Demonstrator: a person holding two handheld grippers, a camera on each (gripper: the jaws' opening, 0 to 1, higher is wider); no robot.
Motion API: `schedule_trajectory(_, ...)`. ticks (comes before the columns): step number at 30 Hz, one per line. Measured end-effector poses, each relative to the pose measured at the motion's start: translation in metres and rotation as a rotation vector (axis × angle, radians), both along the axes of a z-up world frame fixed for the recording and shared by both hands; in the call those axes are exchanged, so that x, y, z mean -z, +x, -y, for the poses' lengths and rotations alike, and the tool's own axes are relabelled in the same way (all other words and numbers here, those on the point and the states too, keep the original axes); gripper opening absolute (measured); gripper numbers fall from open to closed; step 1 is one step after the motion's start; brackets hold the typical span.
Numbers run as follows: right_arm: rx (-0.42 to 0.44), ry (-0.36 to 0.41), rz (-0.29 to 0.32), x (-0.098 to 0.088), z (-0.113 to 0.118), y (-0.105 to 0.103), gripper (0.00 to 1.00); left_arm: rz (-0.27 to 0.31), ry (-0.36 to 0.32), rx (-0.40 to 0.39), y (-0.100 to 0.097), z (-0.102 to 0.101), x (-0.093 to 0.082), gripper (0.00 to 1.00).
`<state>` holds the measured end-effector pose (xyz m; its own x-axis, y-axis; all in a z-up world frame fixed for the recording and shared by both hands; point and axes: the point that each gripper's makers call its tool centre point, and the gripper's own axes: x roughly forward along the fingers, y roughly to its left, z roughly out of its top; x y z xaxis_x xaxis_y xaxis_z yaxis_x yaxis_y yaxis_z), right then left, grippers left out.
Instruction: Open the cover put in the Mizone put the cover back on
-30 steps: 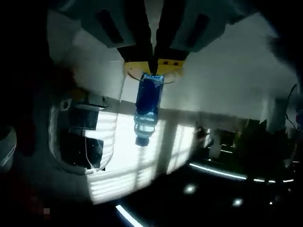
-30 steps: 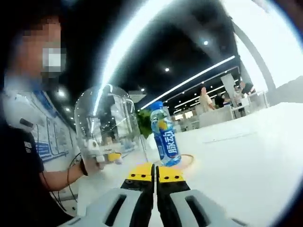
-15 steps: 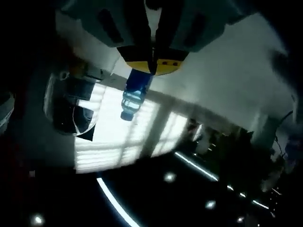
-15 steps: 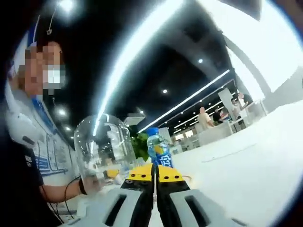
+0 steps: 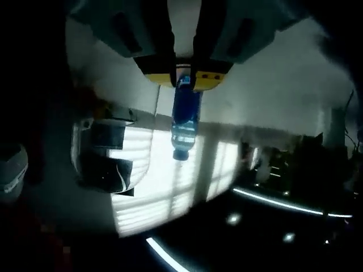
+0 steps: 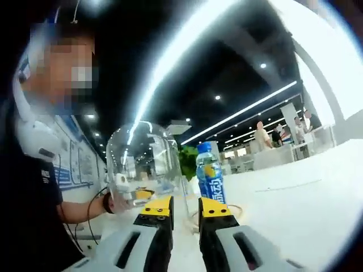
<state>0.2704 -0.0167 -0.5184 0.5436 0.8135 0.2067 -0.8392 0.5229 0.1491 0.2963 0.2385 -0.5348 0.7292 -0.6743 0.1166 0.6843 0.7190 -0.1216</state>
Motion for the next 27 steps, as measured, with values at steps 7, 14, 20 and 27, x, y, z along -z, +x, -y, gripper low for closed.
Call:
schedule_trajectory(7, -0.047, -0.045, 0.009, -0.002, -0.006, -0.002, 0.21, -0.037, 0.01, -0.036, 0.005, -0.008, 0.002, 0.11)
schedule_trajectory(14, -0.119, -0.088, 0.027, 0.0, -0.013, -0.014, 0.24, -0.007, 0.015, -0.007, 0.003, -0.011, -0.004, 0.14)
schedule_trajectory(20, -0.198, -0.11, 0.02, 0.003, -0.019, -0.021, 0.27, -0.035, 0.029, 0.161, -0.014, 0.01, -0.002, 0.13)
schedule_trajectory(27, -0.219, -0.095, 0.026, -0.001, -0.021, -0.019, 0.3, -0.061, -0.001, 0.161, -0.012, 0.009, -0.002, 0.17)
